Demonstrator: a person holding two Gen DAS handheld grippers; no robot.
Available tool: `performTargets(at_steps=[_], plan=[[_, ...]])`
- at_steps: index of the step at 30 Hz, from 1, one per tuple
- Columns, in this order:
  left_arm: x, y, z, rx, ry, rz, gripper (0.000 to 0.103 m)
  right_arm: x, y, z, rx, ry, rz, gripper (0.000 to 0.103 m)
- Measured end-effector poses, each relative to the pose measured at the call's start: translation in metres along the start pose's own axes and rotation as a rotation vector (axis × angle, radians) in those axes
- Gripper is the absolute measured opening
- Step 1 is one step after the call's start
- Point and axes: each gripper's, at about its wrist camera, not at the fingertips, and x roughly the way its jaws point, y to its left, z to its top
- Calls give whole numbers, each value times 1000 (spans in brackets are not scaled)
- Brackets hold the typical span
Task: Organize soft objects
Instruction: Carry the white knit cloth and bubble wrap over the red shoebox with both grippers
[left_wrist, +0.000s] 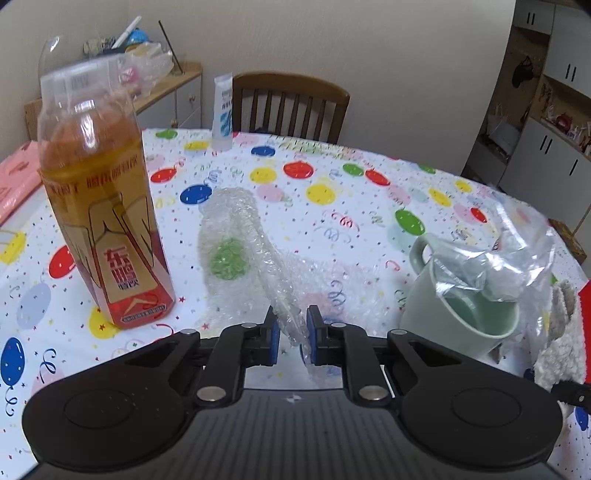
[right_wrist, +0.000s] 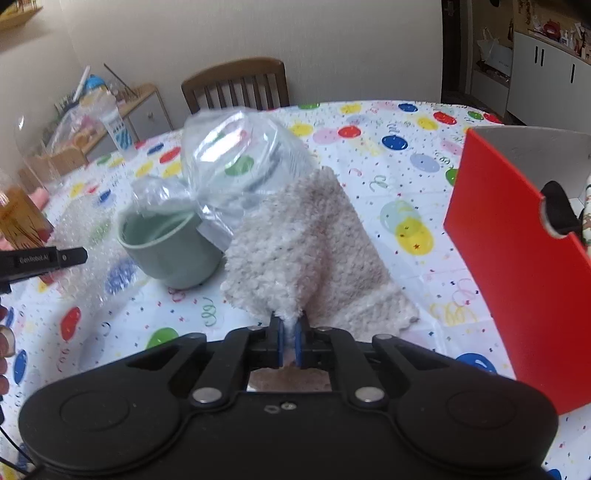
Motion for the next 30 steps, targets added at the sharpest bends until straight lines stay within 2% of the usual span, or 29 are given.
performTargets(at_steps=[7,20,30], plan=[[-24,-3,2,-4,-41,-15,14,-30,-16,5,39,-17,64,5],[-77,-18,-4,-29,-91,-43,11,-90,-54,15,85,-119,154,4],[-130,-56,-2,-33,-156,-130,11,-142,-88,26,72,-210,205,4]])
